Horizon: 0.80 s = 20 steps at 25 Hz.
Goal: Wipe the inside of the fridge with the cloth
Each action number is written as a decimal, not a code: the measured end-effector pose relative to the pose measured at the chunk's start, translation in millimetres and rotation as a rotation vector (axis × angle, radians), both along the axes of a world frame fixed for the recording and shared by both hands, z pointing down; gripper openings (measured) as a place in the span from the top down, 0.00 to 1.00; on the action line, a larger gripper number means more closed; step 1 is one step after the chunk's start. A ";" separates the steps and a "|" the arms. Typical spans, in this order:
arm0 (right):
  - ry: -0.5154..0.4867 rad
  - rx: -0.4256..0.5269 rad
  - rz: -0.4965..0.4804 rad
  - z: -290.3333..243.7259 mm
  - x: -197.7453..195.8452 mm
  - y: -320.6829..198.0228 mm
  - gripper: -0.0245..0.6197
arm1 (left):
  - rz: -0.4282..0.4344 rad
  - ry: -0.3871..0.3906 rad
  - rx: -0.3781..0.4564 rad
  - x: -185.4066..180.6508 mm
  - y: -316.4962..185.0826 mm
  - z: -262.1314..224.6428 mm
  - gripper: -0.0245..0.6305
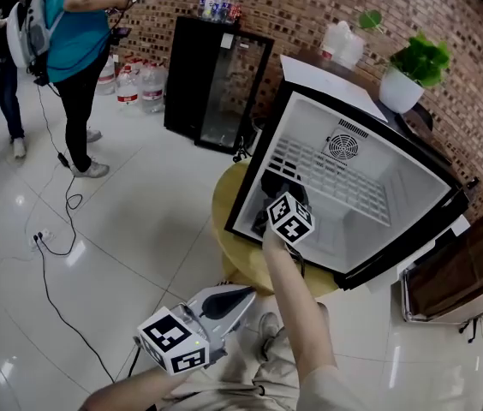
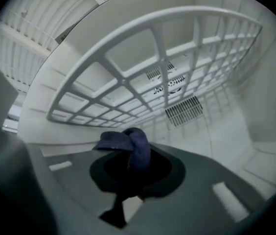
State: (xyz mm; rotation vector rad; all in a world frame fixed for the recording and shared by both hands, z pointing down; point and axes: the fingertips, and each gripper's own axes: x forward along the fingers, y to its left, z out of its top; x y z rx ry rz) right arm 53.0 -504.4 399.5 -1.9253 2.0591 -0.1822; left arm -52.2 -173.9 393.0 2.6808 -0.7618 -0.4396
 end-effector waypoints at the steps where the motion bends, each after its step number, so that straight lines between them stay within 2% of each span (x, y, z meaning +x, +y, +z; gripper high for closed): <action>1: 0.009 0.020 0.010 -3.3 -0.5 -3.7 0.90 | 0.000 0.000 -0.002 -0.6 -1.1 0.8 0.96; 8: 0.129 0.083 0.055 -16.7 -2.3 -32.9 0.90 | -0.019 0.003 -0.012 -7.7 -5.7 2.9 0.96; 13: 0.183 0.175 -0.103 -24.2 -30.1 -33.2 0.90 | -0.022 0.002 -0.021 -10.5 -7.0 6.4 0.96; 20: 0.301 0.264 -0.220 -30.6 -58.7 23.7 0.91 | -0.012 0.001 -0.017 -6.7 -3.9 5.8 0.96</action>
